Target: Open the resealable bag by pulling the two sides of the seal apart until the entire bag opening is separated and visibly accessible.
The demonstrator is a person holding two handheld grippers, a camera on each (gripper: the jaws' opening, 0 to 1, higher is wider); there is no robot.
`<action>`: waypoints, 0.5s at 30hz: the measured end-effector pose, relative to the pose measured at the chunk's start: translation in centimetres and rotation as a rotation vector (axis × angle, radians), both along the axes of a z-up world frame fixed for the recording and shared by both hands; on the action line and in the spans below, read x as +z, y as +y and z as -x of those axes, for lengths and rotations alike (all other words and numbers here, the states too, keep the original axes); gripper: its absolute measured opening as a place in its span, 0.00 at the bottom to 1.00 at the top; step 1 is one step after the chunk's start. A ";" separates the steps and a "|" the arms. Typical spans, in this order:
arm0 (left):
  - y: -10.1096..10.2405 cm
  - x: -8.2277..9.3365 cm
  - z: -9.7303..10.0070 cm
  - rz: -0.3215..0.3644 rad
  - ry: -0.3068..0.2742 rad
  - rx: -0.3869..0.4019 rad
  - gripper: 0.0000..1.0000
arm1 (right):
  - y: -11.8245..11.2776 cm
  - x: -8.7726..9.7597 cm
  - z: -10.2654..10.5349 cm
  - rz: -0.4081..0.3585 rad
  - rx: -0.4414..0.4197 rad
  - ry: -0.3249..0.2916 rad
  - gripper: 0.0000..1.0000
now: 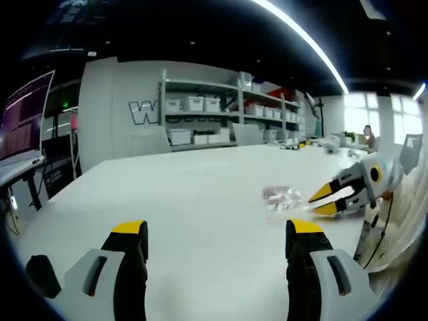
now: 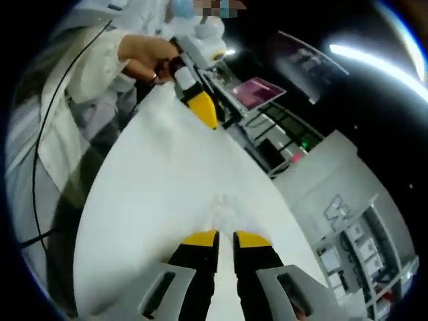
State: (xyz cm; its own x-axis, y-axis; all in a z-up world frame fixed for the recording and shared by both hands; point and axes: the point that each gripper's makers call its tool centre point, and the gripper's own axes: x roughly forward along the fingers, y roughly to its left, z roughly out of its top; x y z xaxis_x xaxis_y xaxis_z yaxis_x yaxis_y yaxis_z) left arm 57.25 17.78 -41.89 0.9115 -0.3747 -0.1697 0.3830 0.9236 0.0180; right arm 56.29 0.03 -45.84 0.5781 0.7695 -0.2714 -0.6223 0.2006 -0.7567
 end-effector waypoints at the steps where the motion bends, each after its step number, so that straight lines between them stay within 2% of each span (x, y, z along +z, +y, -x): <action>1: -0.1 0.0 0.0 0.000 0.001 -0.002 0.84 | 0.0 0.2 0.2 -0.004 0.000 -0.001 0.05; 15: 0.0 0.4 0.3 0.007 -0.006 -0.001 0.83 | -0.2 1.8 1.8 -0.049 -0.019 -0.002 0.05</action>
